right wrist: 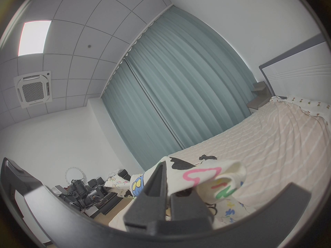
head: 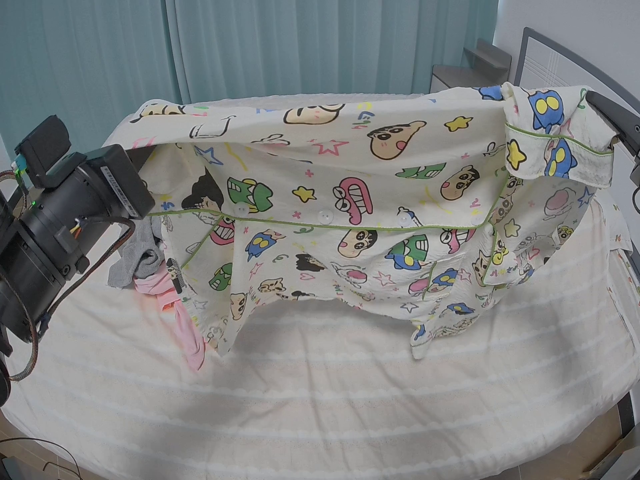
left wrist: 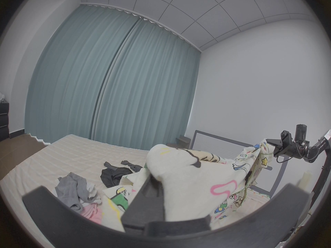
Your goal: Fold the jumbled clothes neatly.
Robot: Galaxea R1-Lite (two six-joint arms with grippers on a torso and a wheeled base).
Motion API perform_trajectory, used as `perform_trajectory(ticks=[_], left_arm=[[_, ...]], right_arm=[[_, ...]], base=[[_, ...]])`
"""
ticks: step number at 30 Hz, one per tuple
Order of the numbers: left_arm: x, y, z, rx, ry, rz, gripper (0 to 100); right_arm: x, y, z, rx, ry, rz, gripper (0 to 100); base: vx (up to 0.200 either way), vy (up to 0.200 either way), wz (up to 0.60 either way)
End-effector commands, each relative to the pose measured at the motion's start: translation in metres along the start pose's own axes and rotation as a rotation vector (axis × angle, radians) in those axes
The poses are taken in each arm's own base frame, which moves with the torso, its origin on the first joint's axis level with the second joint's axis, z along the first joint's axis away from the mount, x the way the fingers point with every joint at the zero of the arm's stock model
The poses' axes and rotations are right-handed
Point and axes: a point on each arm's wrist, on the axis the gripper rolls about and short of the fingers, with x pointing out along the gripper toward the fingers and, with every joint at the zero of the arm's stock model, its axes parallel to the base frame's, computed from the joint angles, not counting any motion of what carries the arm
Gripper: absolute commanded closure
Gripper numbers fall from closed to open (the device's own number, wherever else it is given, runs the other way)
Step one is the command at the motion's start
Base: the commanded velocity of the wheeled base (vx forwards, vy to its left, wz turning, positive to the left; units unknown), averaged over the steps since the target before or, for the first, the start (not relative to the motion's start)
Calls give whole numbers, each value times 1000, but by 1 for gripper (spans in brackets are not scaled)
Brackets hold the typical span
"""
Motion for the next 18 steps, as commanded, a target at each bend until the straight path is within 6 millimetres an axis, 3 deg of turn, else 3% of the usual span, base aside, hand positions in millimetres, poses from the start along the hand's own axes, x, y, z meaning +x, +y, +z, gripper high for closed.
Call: perform_trajectory(ticks=[1,9,18], left_arm=[[-3,1,-1,0,5,-2,100],[-7,2,-4,-44,12,4,100],[-7,3,-8,-43,29,4,100]], right_arm=[[-1,0,-1,0,1,0,100],[-3,0,-3,5,9,-1,100],[-3,-2,-7,10,18,-13,100]], base=[[0,0,0],[0,0,0],[0,-200,0]])
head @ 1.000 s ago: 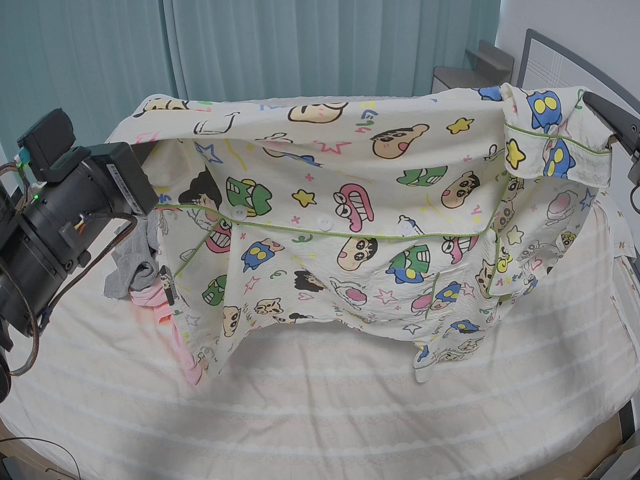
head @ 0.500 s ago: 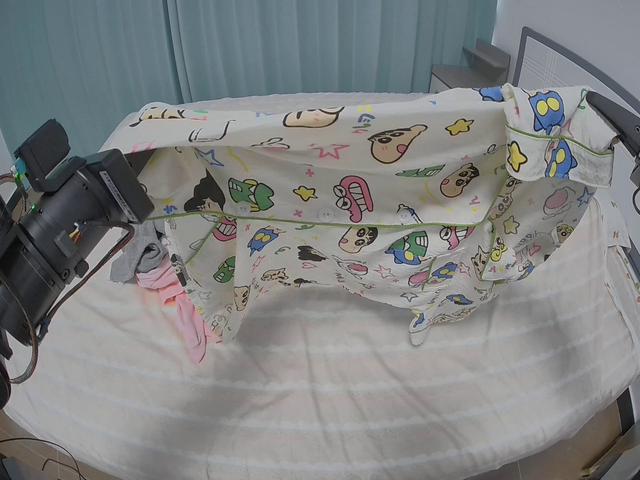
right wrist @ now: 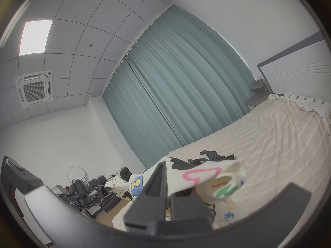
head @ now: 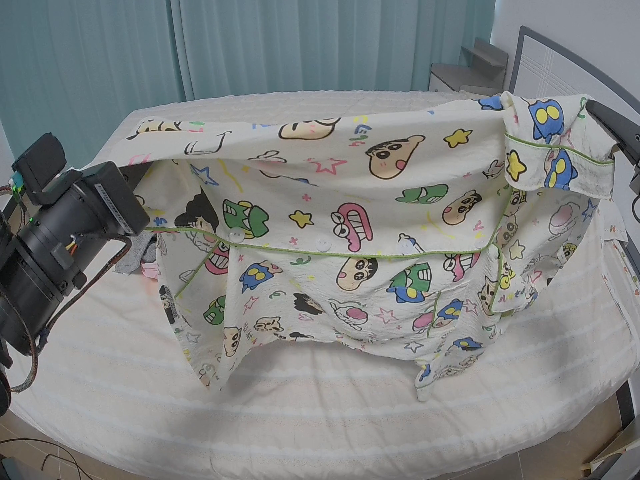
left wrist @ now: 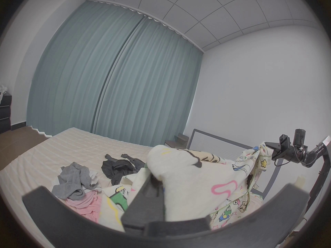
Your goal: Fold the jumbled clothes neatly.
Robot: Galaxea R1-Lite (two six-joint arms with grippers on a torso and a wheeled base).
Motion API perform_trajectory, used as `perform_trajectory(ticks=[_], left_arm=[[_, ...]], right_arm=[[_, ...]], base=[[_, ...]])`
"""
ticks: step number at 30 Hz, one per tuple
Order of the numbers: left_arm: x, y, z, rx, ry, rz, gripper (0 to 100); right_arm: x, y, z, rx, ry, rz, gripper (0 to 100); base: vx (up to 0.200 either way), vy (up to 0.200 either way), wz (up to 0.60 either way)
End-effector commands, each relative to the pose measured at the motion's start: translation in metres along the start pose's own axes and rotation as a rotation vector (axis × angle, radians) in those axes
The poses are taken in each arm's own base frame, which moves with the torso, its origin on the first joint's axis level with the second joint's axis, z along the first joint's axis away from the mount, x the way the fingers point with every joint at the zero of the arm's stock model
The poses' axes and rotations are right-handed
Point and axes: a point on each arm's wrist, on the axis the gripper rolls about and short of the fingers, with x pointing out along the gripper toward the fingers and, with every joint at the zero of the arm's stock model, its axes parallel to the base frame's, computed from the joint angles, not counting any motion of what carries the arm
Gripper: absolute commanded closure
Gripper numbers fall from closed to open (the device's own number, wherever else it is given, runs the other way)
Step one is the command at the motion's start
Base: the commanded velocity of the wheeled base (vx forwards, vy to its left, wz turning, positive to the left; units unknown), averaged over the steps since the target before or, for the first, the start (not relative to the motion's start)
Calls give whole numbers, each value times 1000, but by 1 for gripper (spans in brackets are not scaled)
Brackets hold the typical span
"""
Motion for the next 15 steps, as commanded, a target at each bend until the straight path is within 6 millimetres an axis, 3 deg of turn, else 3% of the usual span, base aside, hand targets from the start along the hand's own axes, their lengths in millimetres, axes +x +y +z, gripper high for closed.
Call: perform_trajectory(ticks=[1,15], left_arm=[[0,0,-2,2,7,1,100],[-3,-2,-7,3,28,-11,100]], right_arm=[[0,-1,-1,2,3,-3,100],[-1,-2,-3,4,7,-11,100]], base=[[0,-200,0],[0,-200,0]])
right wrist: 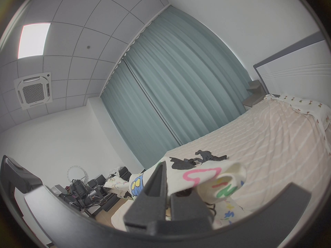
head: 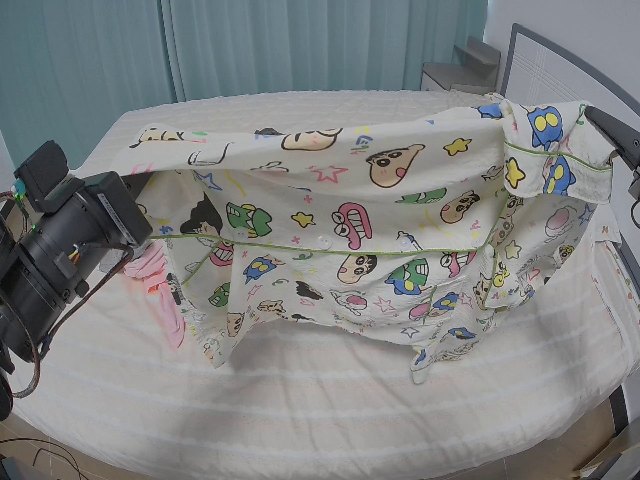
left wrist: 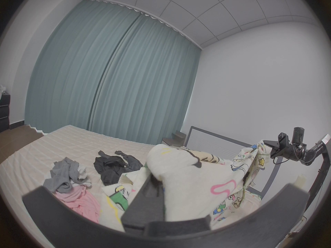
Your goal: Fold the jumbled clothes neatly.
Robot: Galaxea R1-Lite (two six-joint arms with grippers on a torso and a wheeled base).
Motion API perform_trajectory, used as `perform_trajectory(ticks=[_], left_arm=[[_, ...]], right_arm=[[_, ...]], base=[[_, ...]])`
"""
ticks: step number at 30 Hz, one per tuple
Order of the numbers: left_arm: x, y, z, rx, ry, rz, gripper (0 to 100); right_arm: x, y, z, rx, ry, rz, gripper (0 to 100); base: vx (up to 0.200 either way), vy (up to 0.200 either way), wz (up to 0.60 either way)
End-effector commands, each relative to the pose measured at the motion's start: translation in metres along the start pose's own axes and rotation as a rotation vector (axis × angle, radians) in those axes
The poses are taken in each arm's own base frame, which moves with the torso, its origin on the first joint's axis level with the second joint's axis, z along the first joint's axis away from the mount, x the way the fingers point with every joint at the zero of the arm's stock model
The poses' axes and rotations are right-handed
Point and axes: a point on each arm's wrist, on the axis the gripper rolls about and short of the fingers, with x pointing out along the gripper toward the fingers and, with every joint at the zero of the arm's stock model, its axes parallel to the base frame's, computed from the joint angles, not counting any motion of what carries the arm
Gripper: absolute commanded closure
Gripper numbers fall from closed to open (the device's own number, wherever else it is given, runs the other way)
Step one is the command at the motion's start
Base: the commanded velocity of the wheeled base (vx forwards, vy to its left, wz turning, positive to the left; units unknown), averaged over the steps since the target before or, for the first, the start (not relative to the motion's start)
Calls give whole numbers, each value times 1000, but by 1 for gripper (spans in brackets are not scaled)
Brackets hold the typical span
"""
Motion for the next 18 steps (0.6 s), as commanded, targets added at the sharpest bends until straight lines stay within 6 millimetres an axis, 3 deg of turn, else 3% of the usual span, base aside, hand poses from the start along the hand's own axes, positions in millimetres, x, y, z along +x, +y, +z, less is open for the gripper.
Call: perform_trajectory(ticks=[1,18], left_arm=[[-1,-1,-2,0,7,-4,100],[-4,-5,-9,-3,37,-31,100]], right_arm=[[0,0,0,0,-1,1,100],[-3,1,2,-4,-11,-3,100]], base=[[0,-200,0],[0,-200,0]])
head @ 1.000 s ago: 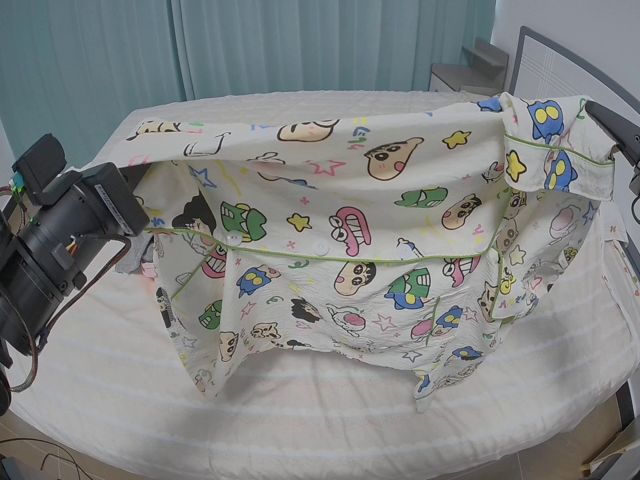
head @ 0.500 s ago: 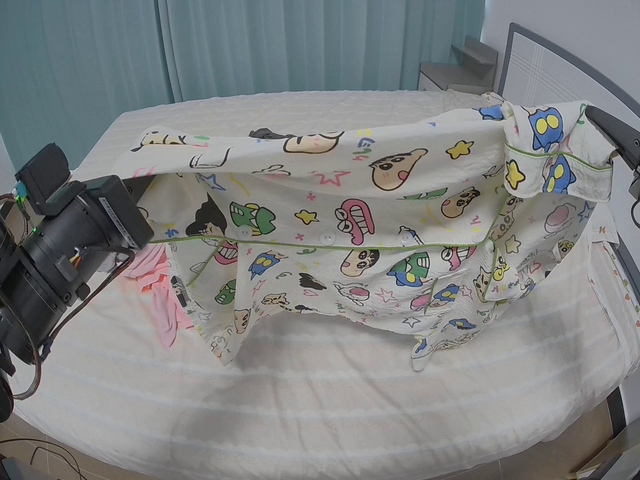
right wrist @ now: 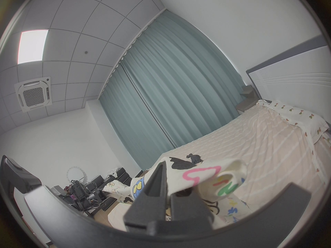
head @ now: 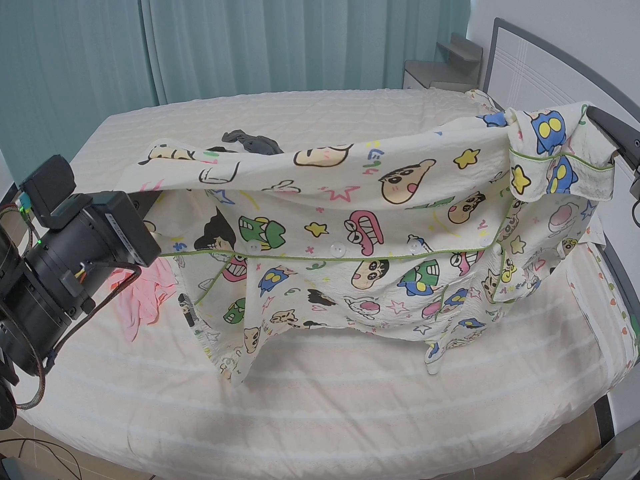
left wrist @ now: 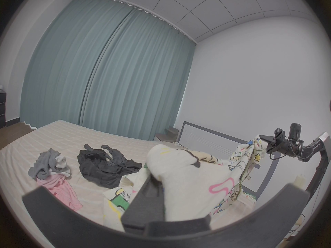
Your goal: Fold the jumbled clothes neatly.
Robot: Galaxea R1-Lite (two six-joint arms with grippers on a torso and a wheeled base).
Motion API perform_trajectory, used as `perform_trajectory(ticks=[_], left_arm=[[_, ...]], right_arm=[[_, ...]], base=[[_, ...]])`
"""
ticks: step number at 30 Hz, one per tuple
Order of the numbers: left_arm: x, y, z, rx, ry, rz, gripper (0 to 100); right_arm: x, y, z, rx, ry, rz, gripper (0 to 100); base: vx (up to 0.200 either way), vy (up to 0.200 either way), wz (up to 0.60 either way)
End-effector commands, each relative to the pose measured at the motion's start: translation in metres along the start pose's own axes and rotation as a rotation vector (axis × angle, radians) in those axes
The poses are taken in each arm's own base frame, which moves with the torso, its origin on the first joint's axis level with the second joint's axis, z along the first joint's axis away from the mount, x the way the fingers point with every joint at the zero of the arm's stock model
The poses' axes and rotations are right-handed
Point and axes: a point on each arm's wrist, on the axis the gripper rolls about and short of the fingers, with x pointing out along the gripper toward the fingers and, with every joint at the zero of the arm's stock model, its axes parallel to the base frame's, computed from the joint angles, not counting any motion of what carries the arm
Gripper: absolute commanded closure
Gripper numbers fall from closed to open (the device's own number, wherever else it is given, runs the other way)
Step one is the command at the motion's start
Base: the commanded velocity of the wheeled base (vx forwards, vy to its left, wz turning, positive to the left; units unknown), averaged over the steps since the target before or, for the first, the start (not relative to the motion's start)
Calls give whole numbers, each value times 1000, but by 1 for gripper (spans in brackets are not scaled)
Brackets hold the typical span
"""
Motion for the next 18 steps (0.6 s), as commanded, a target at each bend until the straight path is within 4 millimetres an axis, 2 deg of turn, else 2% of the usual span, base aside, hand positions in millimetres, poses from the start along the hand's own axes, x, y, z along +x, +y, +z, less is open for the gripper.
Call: perform_trajectory(ticks=[1,18], left_arm=[[0,-1,-1,-1,4,-7,100],[-2,-1,-5,0,20,-7,100]], right_arm=[[-2,1,0,-1,-2,1,100],[-9,1,2,-9,-14,-13,100]], base=[[0,-200,0],[0,-200,0]])
